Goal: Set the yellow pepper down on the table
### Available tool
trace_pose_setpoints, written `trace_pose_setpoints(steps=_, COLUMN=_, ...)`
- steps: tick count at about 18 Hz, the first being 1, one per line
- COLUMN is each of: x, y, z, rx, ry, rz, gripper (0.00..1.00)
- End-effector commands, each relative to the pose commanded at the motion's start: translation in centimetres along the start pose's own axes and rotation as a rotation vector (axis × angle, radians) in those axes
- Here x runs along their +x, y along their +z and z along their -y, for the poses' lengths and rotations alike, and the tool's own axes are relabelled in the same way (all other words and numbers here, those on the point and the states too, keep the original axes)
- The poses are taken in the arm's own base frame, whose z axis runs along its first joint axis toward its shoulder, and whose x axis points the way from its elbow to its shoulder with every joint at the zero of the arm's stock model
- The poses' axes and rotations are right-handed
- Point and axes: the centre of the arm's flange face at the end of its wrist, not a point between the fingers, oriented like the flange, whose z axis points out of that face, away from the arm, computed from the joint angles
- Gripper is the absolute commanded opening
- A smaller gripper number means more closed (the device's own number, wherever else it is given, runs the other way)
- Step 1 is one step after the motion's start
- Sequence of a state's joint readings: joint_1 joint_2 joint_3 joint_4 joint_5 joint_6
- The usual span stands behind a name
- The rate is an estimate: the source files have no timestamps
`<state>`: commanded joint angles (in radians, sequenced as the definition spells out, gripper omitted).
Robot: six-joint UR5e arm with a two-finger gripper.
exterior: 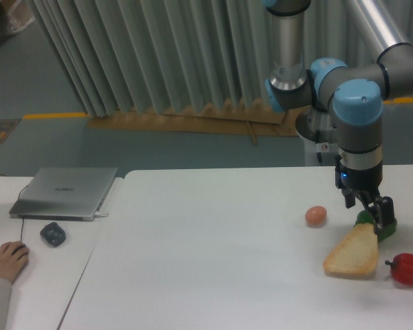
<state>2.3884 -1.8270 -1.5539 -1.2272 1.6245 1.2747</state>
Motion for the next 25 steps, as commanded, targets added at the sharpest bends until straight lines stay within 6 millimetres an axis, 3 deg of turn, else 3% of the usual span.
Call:
trace_pose_setpoints(steps=3, x=-0.6, y=-0.6, z=-0.4, rx=0.011, ry=-0.011, rz=0.007, gripper=1.00)
trace_pose_setpoints(steps=7, x=-1.6, y=0.0, z=-2.3, rx=-0.005, ry=-0.041, rz=-0.007, gripper=1.00)
trace_pose_setpoints(steps=9, x=-2.7, y=0.2, z=-4.8, rx=-0.004, ry=-0.070, rz=-0.008, gripper=1.00)
trace_pose_setpoints(steps=13, x=-4.8, y=0.1, z=-9.5, rx=-0.009, ry=0.084, rz=-0.007, gripper=1.00)
trace_pose_setpoints(steps=18, x=-6.5, y=0.8, z=-14.6, rx=0.069, ry=0.157, rz=-0.013, gripper=1.00)
trace_pose_setpoints(steps=23, x=-9.0, y=3.8, z=-20.9, rx=0.096, ry=0.348, rz=-0.026, gripper=1.00)
trace_pose_setpoints(steps=25, x=-9.6, y=4.3, z=-21.8, rx=0.094, ry=0.370, rz=-0.019, gripper=1.00)
